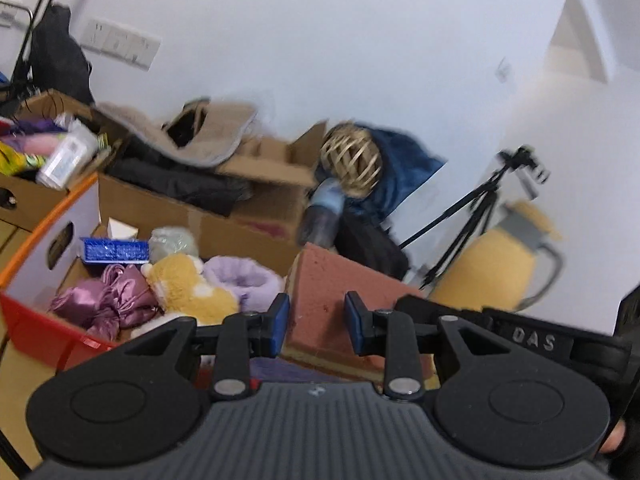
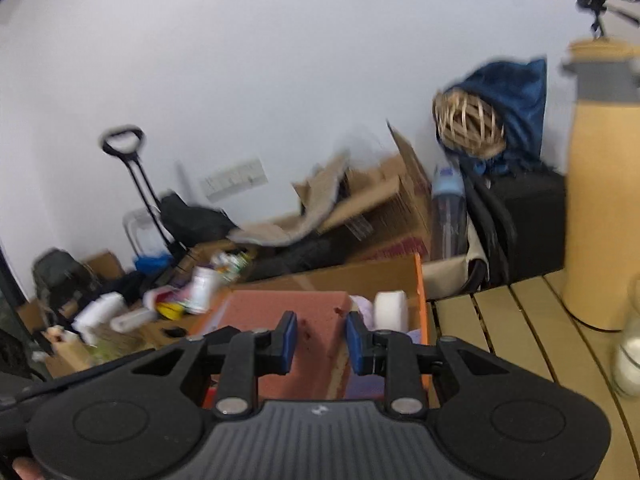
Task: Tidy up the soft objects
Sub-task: 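Carry the pink sponge into the box and open both tools, then move both tools back over the light-blue plush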
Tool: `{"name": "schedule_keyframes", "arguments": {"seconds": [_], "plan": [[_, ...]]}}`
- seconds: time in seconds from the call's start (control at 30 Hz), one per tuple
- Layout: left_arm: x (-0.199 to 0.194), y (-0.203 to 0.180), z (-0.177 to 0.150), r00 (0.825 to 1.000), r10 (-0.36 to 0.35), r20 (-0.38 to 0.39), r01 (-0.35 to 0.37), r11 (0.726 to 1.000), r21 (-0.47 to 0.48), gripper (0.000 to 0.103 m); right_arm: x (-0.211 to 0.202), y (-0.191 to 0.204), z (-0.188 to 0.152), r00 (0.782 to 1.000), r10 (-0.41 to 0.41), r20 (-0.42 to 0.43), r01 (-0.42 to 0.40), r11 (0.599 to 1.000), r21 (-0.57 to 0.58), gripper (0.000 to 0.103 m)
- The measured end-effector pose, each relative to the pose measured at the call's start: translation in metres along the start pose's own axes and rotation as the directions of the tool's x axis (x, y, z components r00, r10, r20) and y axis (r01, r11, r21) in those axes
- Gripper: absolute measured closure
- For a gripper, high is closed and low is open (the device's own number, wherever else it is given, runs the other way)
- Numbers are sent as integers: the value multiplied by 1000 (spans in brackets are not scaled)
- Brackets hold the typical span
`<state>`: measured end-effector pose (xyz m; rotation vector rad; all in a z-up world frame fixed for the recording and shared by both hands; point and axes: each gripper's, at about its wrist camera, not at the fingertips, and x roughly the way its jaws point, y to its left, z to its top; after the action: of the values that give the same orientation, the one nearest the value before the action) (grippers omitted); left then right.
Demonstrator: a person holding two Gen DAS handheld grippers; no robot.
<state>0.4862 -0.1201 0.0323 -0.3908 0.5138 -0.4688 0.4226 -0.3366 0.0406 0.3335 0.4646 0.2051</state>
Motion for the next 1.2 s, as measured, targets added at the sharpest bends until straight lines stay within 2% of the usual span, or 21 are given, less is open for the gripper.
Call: {"name": "schedule_keyframes", "arguments": {"seconds": [0.07,0.13,0.23,0.27,0.3,0.4,0.47,0.53,0.63,0.77,0.83,0.97,1.0,1.07,1.13,1.17,1.2], "plan": [[27,8,-4,999,31,-42,-30,999,13,73,34,-8,5,999,-31,-42,31,999,-15,77],[43,13,-11,994,68,-80,-62,995,72,73,61,-14,3,995,-62,-82,59,997,-42,78],[51,21,-22,990,75,-123,-59,990,131,72,90,-17,-5,984,-98,-149,85,992,-88,78],[51,24,-24,989,73,-126,-55,989,138,67,95,-16,-8,979,-114,-167,95,989,-115,80],[50,27,-27,989,77,-124,-59,988,145,65,97,-14,-11,977,-125,-173,102,985,-139,84],[41,34,-27,991,102,-92,-86,983,163,63,101,-12,-14,972,-160,-172,129,975,-181,82],[35,35,-21,991,107,-82,-93,983,160,63,96,-13,-12,977,-109,-181,81,984,-158,82],[26,32,-10,991,119,-61,-107,979,171,62,94,-8,-10,972,-71,-222,33,985,-172,80],[5,27,3,990,142,-23,-134,968,210,54,81,-1,-3,971,-71,-227,29,982,-184,80],[-35,17,20,981,193,33,-195,944,265,49,43,9,15,981,-113,-157,80,977,-199,77],[-58,12,26,976,208,60,-216,934,284,45,17,13,24,986,-114,-119,89,976,-197,69],[-108,-2,30,967,226,120,-253,915,314,35,-35,29,32,989,-137,-49,123,968,-218,61],[-120,-6,29,965,225,137,-258,912,320,33,-49,33,32,990,-136,-31,126,967,-220,56],[-147,-14,25,955,233,185,-284,898,335,22,-76,42,27,992,-128,22,129,966,-224,41],[-174,-22,17,940,232,251,-309,889,338,11,-103,49,17,986,-123,114,146,963,-225,15],[-186,-24,13,933,229,277,-317,887,335,5,-119,54,8,976,-122,182,163,959,-230,13],[-197,-27,9,927,226,299,-323,886,332,3,-133,57,-1,963,-117,242,175,956,-236,13]]}}
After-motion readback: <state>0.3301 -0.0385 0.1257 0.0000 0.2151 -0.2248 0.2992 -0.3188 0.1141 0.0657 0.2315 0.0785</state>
